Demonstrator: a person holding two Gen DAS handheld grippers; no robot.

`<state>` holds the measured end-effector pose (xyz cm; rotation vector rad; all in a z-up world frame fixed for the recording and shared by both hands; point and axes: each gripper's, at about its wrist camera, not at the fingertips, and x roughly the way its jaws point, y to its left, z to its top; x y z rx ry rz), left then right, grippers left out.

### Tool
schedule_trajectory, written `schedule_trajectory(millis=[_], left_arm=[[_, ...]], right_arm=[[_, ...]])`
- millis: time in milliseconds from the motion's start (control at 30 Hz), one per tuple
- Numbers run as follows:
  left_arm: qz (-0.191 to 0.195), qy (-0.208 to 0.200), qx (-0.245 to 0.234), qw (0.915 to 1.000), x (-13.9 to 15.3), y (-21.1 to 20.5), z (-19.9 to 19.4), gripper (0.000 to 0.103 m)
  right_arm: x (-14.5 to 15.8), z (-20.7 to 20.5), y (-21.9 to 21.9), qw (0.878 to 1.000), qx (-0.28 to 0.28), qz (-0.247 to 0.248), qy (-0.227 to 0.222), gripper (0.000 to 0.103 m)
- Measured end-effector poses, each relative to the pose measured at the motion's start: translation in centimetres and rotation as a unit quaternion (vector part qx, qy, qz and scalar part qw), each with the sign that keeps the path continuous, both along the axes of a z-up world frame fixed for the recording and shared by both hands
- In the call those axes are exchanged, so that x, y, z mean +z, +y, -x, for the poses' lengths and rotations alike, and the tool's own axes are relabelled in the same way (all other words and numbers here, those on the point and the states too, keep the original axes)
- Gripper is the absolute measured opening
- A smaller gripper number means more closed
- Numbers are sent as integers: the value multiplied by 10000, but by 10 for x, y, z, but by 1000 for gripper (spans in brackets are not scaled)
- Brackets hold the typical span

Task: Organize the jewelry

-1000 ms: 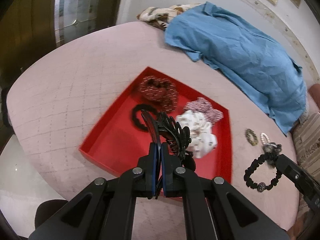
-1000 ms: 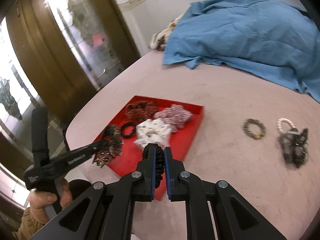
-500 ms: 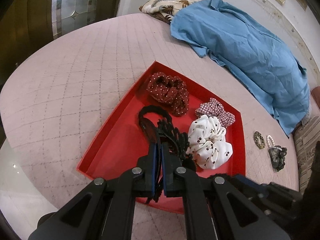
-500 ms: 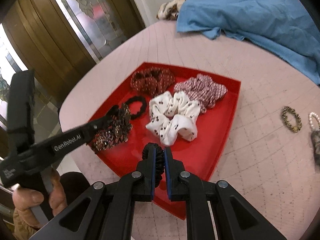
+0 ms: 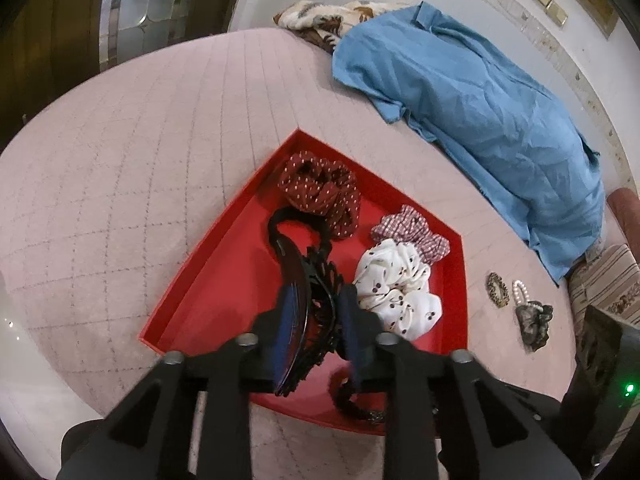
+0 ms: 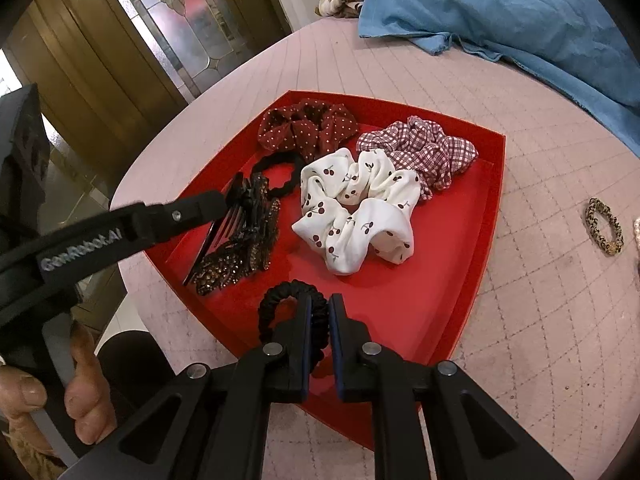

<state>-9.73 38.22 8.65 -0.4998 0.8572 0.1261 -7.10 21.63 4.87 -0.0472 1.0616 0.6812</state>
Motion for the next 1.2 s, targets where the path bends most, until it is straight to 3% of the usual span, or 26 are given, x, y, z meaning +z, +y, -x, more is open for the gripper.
schedule_trajectory(millis=[133,267,400,600,833,1200], left_arm=[[-77,-119,205,9997,15,0,10,47],[-240,-215,372,9988,32,1,20,57],[-584,-327,472,9966,47,-6,31,64],[-1061,-391,311,9931,62,-28,39,64],[-1250,-441,-108,9911,72,-65,43,65],[-1594,-436,-780,9832,82,-127,40,65]], right_arm=[[7,5,3,9999,59,-9,-124,14],[17,12,1,9994,51,-36,-327,36],[29,19,-8,9988,-30,-122,-477,39],[43,26,-31,9977,-196,-260,-600,44],[52,35,-71,9956,-487,-309,-734,48],[53,33,-177,9873,-1343,-184,-824,52]])
